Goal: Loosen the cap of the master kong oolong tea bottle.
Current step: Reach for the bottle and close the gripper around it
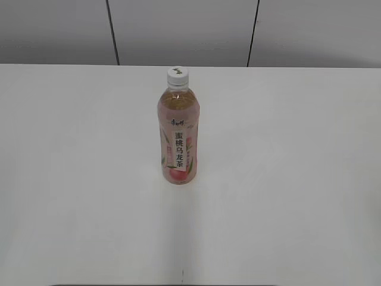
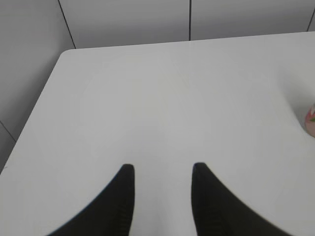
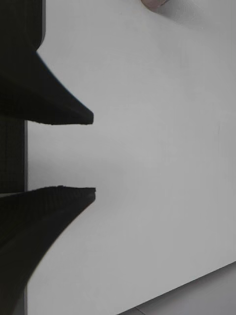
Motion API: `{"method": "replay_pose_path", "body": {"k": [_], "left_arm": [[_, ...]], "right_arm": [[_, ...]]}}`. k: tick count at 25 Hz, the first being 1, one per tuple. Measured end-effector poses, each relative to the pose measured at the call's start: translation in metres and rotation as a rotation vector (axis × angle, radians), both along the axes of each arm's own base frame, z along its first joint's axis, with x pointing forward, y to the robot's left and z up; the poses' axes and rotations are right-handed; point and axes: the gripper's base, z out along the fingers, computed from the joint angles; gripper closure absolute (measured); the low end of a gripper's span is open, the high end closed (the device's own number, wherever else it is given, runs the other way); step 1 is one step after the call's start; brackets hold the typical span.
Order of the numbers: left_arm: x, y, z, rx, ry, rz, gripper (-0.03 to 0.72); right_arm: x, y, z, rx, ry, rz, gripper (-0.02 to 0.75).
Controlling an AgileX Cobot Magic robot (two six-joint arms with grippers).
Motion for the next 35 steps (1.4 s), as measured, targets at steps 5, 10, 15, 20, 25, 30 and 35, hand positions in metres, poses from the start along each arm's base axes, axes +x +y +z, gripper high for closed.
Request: {"method": "replay_pose_path", "body": {"k": [5,10,15,20,25,30,35], "left_arm": [[0.0000,0.0000,0.0000,0.000,0.000,0.000,0.446],[0.0000,0.0000,0.0000,0.000,0.000,0.000,0.446],[0.0000,0.0000,0.0000,0.000,0.000,0.000,0.446],[0.0000,0.0000,0.0000,0.000,0.000,0.000,0.446],[0.0000,-0.0005,0.0001,-0.003,-0.001,-0.005,0.446],[0.0002,-0.0048,0.0003,0.030,-0.003,-0.068,0.446],[-0.0007,-0.0060,0.0058,0.031,-0.041,-0.082,0.446]], "right_arm": [[0.0000,0.0000,0.0000,0.000,0.000,0.000,0.419],[0.0000,0.0000,0.0000,0.000,0.000,0.000,0.419],[0.0000,0.0000,0.0000,0.000,0.000,0.000,0.419],[0.0000,0.0000,0.0000,0.000,0.000,0.000,0.419],[0.0000,0.0000,0.0000,0.000,0.000,0.000,0.419],[0.0000,0.0000,0.0000,0.000,0.000,0.000,0.419],[0.0000,0.0000,0.0000,0.000,0.000,0.000,0.419]]}}
